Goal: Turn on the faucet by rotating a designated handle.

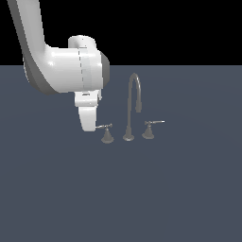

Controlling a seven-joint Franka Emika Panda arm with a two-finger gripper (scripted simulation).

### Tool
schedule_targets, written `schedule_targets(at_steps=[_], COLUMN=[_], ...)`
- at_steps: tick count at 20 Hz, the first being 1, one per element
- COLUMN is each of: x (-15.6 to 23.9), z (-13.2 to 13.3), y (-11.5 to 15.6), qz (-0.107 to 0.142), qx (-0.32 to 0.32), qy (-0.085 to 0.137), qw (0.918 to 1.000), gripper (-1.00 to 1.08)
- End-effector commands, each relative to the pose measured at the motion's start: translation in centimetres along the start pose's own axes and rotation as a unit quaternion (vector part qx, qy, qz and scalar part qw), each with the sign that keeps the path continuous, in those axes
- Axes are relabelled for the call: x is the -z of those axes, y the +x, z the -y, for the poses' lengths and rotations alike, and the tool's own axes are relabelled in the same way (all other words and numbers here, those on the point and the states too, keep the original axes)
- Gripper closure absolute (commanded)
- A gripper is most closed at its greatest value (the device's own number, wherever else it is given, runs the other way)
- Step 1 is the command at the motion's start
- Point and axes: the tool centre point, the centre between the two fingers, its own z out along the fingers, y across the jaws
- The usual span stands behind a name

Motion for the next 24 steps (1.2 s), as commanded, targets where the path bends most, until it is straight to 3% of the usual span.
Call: schedule_targets(at_steps=[1, 16, 17, 24], x=[0.0, -0.2, 0.0, -0.1], z=[0.0, -4.9, -4.3, -6.0], y=[0.0, 1.4, -0.3, 3.3], qz=[0.0, -0.001, 0.003, 0.001], qx=[0.0, -0.001, 0.012, 0.004], qy=[0.0, -0.006, -0.002, -0.005], qw=[1.0, 1.0, 0.9999, 1.0], gripper=[1.08, 1.08, 1.08, 1.08])
